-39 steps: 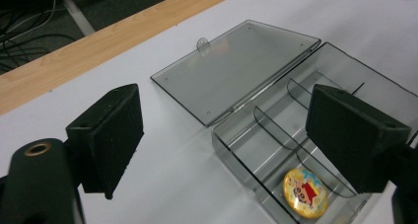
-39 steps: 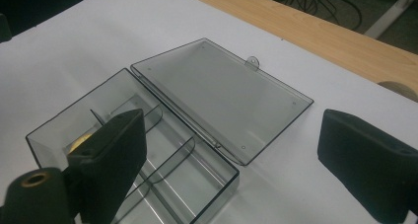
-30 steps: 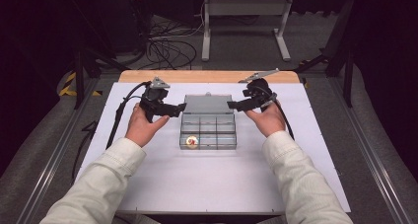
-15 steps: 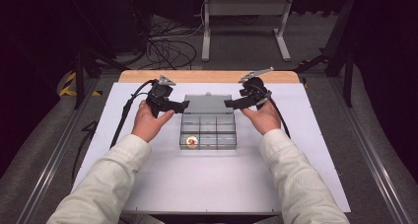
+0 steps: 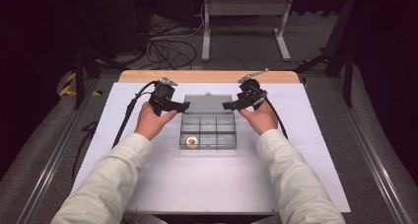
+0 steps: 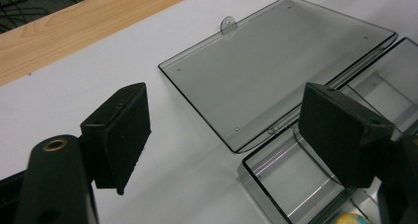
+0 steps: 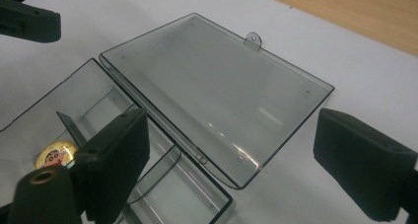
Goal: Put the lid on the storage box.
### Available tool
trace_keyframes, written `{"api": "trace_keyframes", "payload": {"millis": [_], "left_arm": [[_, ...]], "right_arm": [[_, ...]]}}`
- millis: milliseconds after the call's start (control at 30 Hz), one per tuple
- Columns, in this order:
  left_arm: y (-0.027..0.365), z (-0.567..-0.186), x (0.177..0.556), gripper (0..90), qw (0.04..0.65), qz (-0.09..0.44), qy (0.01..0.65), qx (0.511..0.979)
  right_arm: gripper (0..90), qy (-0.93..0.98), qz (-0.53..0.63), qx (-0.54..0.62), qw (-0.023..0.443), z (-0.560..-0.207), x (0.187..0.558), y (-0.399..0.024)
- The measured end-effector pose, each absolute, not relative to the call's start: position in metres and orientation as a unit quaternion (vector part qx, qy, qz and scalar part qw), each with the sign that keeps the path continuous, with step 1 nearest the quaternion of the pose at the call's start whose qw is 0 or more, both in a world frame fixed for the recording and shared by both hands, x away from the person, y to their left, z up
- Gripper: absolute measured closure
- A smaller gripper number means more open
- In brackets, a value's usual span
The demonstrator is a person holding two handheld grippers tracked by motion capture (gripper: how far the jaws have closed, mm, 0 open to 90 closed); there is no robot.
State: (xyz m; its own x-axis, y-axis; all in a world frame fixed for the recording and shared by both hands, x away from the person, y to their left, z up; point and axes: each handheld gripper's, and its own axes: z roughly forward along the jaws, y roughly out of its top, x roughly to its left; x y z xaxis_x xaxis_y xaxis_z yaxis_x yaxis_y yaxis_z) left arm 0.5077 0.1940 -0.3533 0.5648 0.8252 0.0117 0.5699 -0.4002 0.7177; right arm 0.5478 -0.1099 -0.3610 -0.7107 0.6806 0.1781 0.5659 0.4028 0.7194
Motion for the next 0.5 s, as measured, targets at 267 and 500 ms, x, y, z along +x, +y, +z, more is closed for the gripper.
{"api": "trace_keyframes", "payload": {"millis": [267, 500], "left_arm": [[0.189, -0.366, 0.514, 21.0, 0.337, 0.16, 0.434, 0.82], [0.185, -0.373, 0.518, 21.8, 0.34, 0.13, 0.447, 0.817]], "right_arm": [[13.7, 0.84, 0.382, 0.382, 0.049, -0.373, 0.553, -0.104], [11.5, 0.838, 0.381, 0.391, 0.027, -0.381, 0.557, -0.104]]}}
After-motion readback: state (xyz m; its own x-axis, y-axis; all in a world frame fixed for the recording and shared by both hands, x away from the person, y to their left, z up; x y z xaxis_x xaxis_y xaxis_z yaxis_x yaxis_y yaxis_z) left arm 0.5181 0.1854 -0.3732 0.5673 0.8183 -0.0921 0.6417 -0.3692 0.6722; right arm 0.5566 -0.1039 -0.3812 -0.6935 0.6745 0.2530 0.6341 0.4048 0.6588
